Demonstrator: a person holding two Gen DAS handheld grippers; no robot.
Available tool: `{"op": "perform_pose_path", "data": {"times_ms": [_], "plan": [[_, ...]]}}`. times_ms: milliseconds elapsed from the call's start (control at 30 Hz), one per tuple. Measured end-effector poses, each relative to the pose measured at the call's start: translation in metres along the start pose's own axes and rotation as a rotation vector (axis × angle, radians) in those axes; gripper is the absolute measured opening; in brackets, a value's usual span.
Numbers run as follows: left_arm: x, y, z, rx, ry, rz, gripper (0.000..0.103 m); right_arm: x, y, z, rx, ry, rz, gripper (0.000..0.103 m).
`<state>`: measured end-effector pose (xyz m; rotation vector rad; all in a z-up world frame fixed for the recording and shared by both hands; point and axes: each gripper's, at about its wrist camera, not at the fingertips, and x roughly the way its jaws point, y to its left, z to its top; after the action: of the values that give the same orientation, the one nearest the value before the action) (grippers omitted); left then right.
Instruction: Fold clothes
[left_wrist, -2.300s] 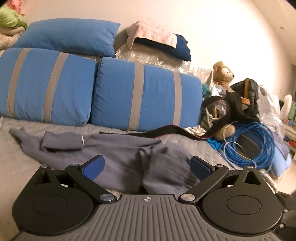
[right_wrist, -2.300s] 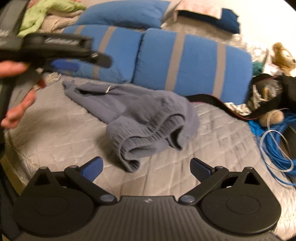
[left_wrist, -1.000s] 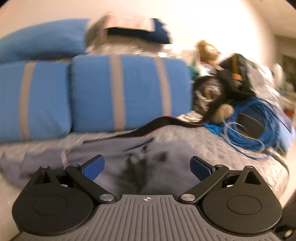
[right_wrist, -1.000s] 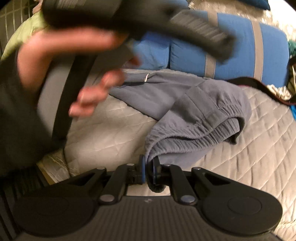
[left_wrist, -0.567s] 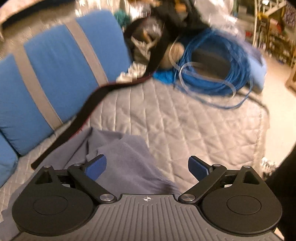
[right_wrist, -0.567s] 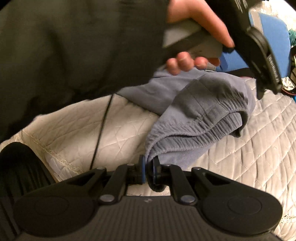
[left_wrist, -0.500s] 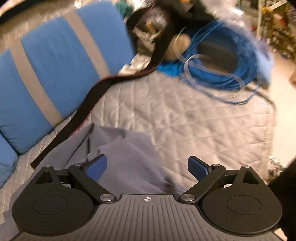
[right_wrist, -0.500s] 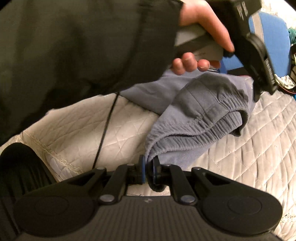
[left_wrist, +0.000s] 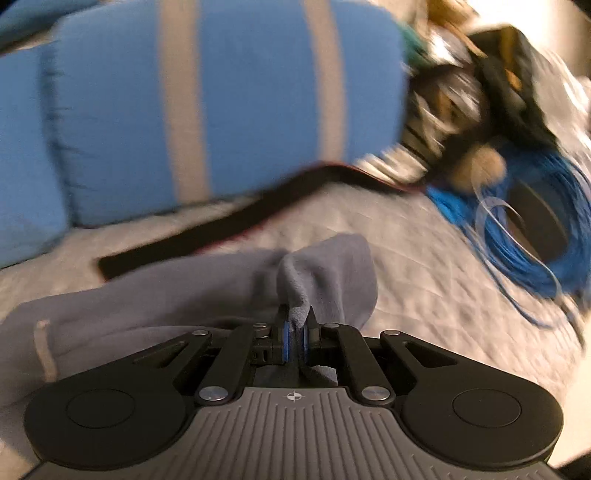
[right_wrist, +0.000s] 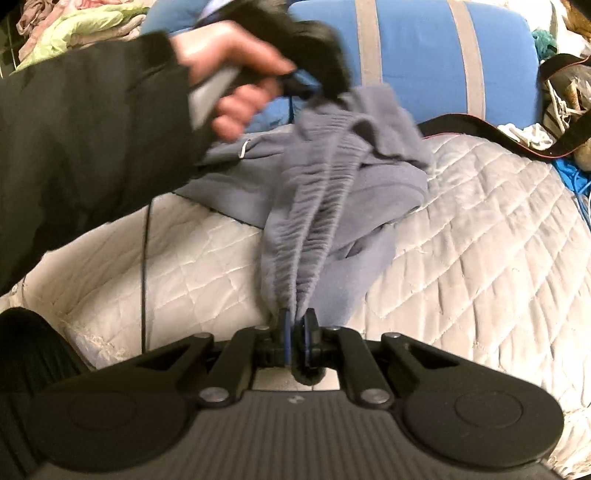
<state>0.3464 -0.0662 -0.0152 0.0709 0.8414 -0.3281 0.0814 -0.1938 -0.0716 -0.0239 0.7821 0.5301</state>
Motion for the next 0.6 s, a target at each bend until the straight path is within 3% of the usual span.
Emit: {"op": "perform_pose_path", "data": {"times_ms": [267, 433, 467, 533, 600], "plan": [[-0.043, 0.074, -0.057, -0.215, -0.059, 0.080, 0.007, 0.004, 0.016, -0.008, -0.075, 0.039, 0.048, 0.007], [-0.051, 0.089, -0.097, -0.123, 0.011, 0.243, 0.015, 0.009, 0.028, -0.014, -0.128, 0.050, 0.059, 0.007], [-0.053, 0.090, -0.103, -0.111, 0.018, 0.254, 0.018, 0.009, 0.030, -0.013, -0.133, 0.048, 0.058, 0.007], [-0.061, 0.093, -0.107, -0.121, 0.004, 0.262, 0.040, 0.010, 0.031, -0.013, -0.133, 0.049, 0.056, 0.007], [-0.072, 0.096, -0.108, -0.147, -0.030, 0.255, 0.047, 0.010, 0.032, -0.014, -0.136, 0.049, 0.055, 0.007]]}}
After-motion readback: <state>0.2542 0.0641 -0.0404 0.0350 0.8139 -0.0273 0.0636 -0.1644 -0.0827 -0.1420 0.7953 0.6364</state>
